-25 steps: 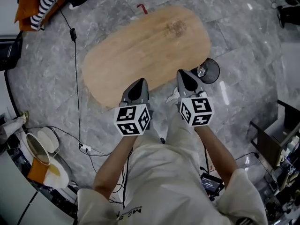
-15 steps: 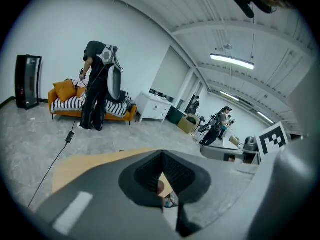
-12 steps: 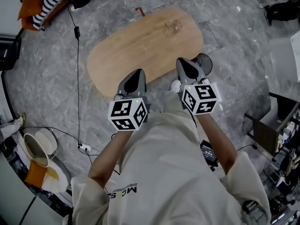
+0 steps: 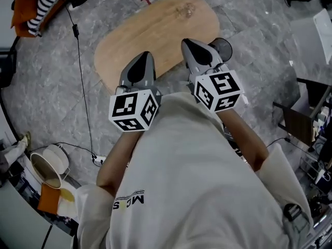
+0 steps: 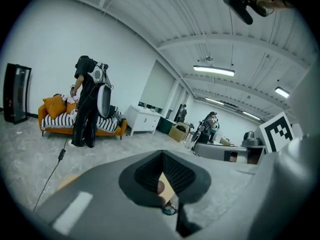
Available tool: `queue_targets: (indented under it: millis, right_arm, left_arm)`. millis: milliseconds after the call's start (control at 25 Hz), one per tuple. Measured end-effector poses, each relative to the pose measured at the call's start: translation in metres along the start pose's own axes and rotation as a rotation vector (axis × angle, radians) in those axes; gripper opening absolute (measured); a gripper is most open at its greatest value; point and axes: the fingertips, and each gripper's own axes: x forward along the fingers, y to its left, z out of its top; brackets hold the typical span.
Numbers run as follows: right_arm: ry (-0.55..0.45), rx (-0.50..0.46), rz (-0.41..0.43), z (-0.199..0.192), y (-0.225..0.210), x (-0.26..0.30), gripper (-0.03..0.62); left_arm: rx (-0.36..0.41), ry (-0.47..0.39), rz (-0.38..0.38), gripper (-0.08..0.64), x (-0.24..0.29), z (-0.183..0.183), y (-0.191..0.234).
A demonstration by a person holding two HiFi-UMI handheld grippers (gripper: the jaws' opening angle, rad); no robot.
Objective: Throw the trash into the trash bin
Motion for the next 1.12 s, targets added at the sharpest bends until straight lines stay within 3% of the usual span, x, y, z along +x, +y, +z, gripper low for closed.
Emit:
queue_targets:
  millis: [240, 360, 800, 960, 1120]
  right_arm:
    - [0.058, 0.015, 0.146, -0.020, 0.041, 0.004, 0.021]
    - [0.078, -0.007, 0.172, -0.024, 0.047, 0.006, 0.020]
    - [0.083, 0.023, 0.116, -0.033, 0.041, -0.007, 0.020]
    - [0.063, 0.119, 0.048, -0.044, 0.039, -0.020, 0.020]
    - [0.016, 0.137, -0.024, -0.041, 0.028, -0.035, 0.020]
  left_arm:
    - [0.008, -0.019, -0.015, 0.006, -0.016, 0.001, 0.013]
    - [0.013, -0.036, 0.000, 0.006, -0.022, 0.004, 0.020]
    - [0.042, 0.031, -0.059, 0.006, -0.012, -0.008, -0.002]
    - [0.070, 0.041, -0.083, 0.006, -0.009, -0.011, -0.012]
    - [0.090, 0.050, -0.107, 0.006, -0.010, -0.013, -0.021]
